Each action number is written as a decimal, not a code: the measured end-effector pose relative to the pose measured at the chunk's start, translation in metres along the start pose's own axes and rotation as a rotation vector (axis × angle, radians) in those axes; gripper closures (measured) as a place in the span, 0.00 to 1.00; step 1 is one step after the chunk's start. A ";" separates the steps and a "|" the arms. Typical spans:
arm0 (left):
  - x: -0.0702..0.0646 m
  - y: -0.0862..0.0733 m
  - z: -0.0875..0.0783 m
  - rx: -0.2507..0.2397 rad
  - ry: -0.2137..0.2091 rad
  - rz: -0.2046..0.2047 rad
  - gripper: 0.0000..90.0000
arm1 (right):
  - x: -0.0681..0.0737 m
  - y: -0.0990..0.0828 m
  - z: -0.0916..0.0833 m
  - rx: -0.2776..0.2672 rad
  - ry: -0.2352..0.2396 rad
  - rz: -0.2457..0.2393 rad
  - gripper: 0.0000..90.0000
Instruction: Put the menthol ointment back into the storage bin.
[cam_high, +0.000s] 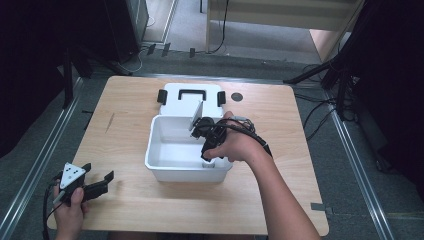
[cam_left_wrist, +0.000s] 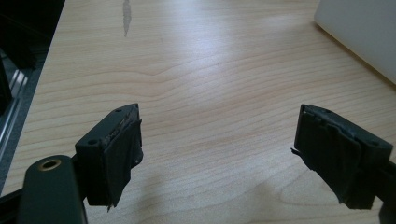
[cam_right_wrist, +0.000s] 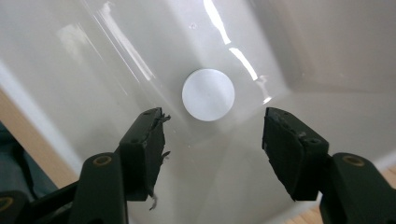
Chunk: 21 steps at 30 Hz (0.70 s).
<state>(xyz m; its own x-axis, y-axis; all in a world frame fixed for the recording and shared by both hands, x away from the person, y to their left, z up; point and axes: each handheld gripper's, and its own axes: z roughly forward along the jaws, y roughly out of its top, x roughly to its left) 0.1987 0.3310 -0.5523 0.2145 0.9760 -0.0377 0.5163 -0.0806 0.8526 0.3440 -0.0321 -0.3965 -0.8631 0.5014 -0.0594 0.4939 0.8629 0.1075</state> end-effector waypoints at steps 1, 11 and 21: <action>0.000 0.000 0.000 0.000 0.000 0.000 0.18 | 0.000 -0.001 -0.005 -0.008 0.004 0.002 0.42; 0.000 0.000 0.000 0.000 0.000 0.000 0.18 | -0.005 -0.022 -0.038 -0.063 0.000 0.066 0.32; 0.000 0.000 0.000 0.004 0.001 0.003 0.18 | -0.014 -0.053 -0.052 -0.066 -0.025 0.122 0.26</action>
<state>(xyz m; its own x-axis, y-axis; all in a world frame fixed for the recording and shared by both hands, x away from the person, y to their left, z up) 0.1986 0.3305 -0.5521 0.2154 0.9759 -0.0349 0.5189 -0.0841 0.8507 0.3240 -0.0881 -0.3501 -0.7935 0.6049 -0.0667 0.5866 0.7894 0.1809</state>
